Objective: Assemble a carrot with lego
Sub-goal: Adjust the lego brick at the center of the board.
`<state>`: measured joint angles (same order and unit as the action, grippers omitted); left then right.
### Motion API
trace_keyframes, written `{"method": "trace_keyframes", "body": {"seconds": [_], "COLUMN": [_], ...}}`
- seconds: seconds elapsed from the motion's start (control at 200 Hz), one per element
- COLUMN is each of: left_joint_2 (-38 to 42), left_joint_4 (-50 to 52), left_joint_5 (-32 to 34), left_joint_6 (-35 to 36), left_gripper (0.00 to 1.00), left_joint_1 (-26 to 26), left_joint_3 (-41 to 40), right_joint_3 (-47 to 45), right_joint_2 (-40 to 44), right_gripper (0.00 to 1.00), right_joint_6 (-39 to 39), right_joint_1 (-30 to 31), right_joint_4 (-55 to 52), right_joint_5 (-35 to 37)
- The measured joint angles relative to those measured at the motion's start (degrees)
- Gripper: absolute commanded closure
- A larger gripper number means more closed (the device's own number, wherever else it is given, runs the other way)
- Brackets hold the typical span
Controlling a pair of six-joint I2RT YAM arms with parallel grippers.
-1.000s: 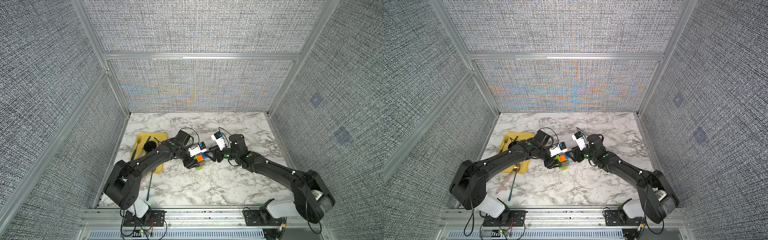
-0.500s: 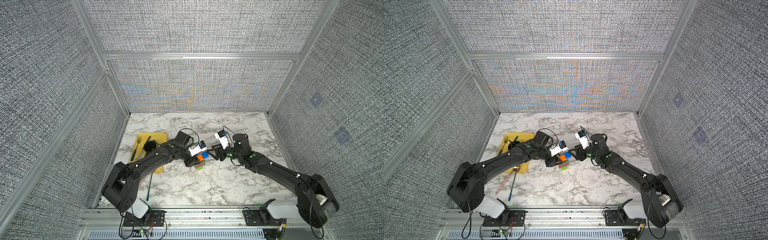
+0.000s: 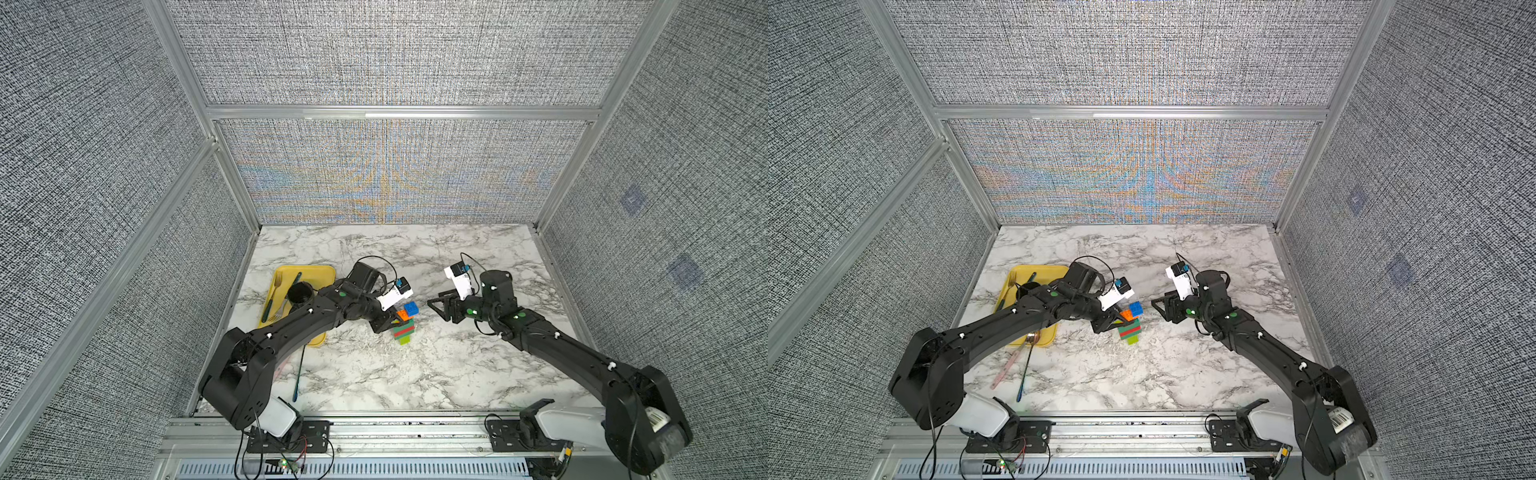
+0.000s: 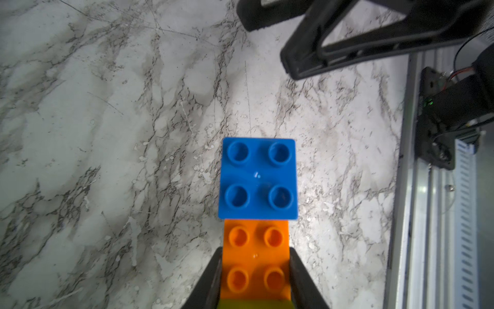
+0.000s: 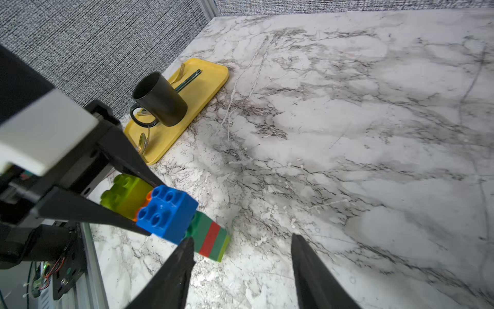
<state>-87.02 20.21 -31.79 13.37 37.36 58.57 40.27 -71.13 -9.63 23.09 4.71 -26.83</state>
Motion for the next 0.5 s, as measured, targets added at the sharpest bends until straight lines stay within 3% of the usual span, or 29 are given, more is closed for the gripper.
{"method": "trace_keyframes", "body": {"seconds": [0.14, 0.5], "left_joint_2": [-1.9, -10.7], "left_joint_4": [-4.4, -19.1], "left_joint_5": [-4.8, -15.1], "left_joint_6": [-11.4, -41.2], "left_gripper": [0.79, 0.74], "left_joint_1": [0.0, -2.4], "left_joint_3": [0.0, -0.4], "right_joint_3": [-0.3, -0.7], "right_joint_2": [1.0, 1.6], "right_gripper": [0.40, 0.40], "right_joint_6": [0.7, 1.3], "right_joint_1": [-2.9, -5.2], "right_joint_4": [-1.4, -3.0], "right_joint_5": [0.0, -0.2]}}
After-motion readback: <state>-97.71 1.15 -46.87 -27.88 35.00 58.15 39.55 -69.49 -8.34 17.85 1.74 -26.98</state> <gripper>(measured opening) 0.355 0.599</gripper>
